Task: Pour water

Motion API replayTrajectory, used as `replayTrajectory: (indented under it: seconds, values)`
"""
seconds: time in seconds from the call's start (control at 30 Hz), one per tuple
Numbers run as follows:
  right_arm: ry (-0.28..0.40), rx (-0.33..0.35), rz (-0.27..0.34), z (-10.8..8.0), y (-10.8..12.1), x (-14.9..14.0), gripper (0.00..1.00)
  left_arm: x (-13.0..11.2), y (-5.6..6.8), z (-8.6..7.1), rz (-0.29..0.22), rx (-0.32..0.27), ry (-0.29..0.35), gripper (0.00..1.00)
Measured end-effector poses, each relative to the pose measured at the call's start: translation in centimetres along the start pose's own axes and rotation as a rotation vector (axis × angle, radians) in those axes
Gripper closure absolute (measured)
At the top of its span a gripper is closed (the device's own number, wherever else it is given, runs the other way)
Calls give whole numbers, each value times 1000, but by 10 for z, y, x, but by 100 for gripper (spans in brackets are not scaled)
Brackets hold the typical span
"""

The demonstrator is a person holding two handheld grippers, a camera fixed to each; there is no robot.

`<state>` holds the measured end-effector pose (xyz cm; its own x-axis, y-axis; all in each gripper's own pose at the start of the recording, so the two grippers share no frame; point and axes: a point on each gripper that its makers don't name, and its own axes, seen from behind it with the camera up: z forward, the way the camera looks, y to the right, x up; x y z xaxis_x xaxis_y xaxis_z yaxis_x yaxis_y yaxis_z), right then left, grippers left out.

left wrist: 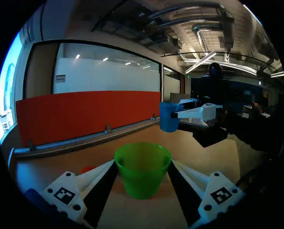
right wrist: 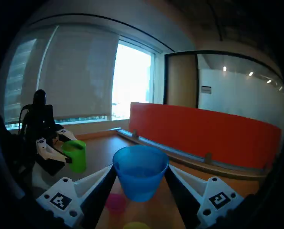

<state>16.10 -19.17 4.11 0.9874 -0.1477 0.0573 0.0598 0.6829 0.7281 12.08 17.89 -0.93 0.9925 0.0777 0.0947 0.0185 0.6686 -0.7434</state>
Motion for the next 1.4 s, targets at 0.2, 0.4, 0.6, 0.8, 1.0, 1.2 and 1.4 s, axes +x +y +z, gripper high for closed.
replayTrajectory:
  seconds: [0.2,0.4,0.6,0.8,1.0,1.2,1.4]
  values:
    - [42,11,3,2,-5,8,11,2,4,3,3,-6,3,13]
    - [75,11,1,5,-8,16,11,3,4,5,2,-10,6,13]
    - [89,15,2,8,-8,18,11,3,5,6,3,-15,8,13]
    - [97,24,6,10,-10,19,11,0,7,9,7,-26,1,13]
    - [105,37,9,11,-10,26,11,-1,8,10,8,-35,-5,13]
    - [97,52,-41,14,-14,31,11,0,9,11,9,-43,-5,14]
    - [90,79,-106,21,-21,41,11,5,10,10,3,-42,7,14]
